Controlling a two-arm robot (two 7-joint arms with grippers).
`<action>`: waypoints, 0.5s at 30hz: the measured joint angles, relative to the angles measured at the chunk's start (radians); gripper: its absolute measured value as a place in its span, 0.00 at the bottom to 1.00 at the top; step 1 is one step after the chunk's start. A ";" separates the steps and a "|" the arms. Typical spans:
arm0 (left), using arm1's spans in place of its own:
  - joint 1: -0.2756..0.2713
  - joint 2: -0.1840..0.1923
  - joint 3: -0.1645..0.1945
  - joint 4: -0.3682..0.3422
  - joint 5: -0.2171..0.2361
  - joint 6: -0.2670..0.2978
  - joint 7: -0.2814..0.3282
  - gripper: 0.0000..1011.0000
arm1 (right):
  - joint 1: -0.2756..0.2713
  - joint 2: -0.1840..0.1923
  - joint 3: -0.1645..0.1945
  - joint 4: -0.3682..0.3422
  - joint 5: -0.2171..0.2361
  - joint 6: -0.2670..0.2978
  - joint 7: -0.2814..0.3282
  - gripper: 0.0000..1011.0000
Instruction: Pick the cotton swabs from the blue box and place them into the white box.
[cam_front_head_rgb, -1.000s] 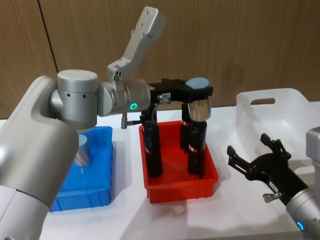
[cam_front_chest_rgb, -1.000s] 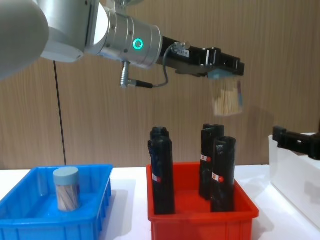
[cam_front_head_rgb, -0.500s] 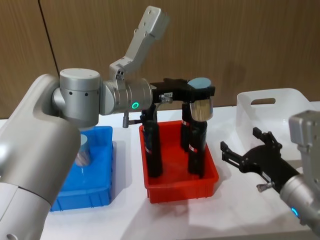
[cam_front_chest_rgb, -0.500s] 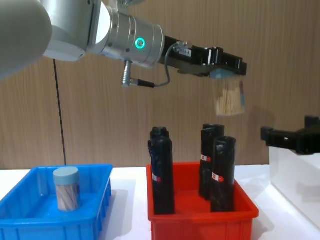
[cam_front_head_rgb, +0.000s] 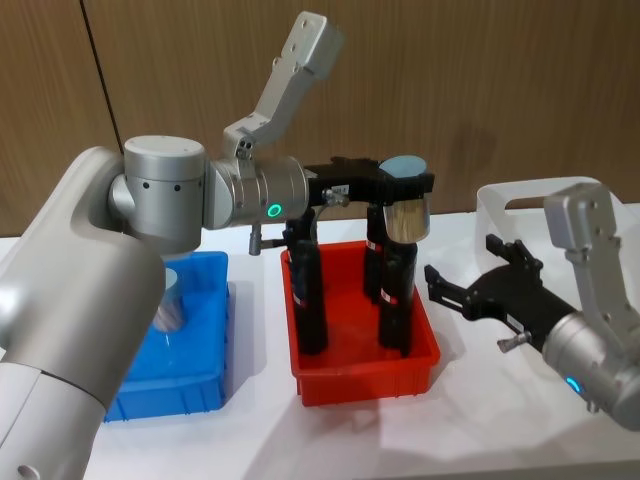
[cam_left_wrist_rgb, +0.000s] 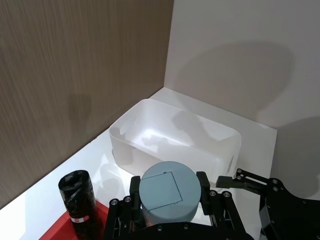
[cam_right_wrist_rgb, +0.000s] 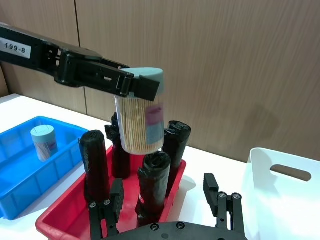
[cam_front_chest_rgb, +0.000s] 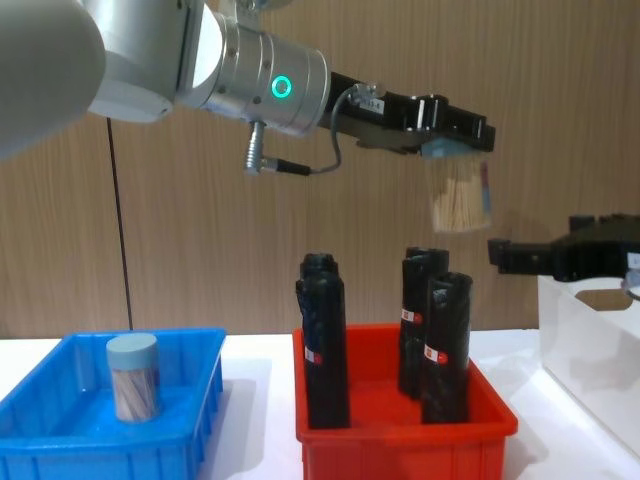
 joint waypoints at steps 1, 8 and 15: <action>0.000 0.000 0.000 0.000 0.000 0.000 0.000 0.66 | 0.011 -0.004 -0.001 0.007 -0.002 0.006 0.006 0.99; 0.000 -0.001 0.000 0.001 0.000 0.000 -0.001 0.66 | 0.055 -0.024 -0.003 0.041 -0.008 0.026 0.026 0.99; -0.001 -0.001 0.000 0.001 0.000 0.000 -0.001 0.66 | 0.091 -0.041 -0.004 0.074 -0.006 0.037 0.039 0.99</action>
